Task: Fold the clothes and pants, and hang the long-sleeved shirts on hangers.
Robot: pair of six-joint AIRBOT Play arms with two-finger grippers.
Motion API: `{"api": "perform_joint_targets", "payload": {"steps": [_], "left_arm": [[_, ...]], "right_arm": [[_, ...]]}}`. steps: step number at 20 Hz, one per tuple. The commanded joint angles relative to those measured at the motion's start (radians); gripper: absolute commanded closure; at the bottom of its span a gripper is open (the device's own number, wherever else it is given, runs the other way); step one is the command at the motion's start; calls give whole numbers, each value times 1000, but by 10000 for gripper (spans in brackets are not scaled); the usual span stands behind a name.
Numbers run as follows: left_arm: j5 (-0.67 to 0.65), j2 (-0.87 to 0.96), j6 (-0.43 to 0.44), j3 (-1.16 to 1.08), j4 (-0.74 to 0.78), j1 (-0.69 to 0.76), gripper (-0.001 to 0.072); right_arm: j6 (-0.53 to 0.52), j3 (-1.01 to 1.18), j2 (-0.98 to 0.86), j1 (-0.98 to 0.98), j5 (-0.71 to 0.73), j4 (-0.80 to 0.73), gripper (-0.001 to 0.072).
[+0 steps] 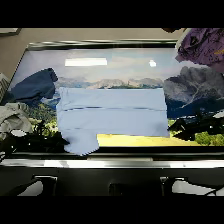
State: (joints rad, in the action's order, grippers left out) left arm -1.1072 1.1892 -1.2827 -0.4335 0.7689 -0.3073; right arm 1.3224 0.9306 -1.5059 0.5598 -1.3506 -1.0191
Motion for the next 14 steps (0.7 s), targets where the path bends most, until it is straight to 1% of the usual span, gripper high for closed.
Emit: {"api": "perform_joint_targets", "payload": {"steps": [1,3,4,5,6,8,10,11,14], "left_arm": [[-2,1,-7,0,1,1,691],[-2,1,-8,0,1,1,691],[-2,1,-8,0,1,1,691],[-2,1,-8,0,1,1,691],[-2,0,-11,0,1,0,691],[-7,-1,-11,-5,2,-12,692],[-56,-16,-12,-39,22,-39,692],[-89,-33,-43,-63,65,-53,693],[-196,-169,-231,-109,284,-85,694]], "right_arm": [[-18,-11,-34,-9,32,-3,169],[-21,-30,-35,-44,70,-3,172],[-24,-36,-35,-72,87,-3,192],[-25,-35,-35,-97,95,-7,265],[-25,-35,-34,-113,98,-6,408],[-25,-34,-32,-114,91,0,619],[-24,-34,-8,-115,58,-10,673],[-12,-34,13,-115,39,-23,674],[63,-35,111,-115,-48,-122,674]]}}
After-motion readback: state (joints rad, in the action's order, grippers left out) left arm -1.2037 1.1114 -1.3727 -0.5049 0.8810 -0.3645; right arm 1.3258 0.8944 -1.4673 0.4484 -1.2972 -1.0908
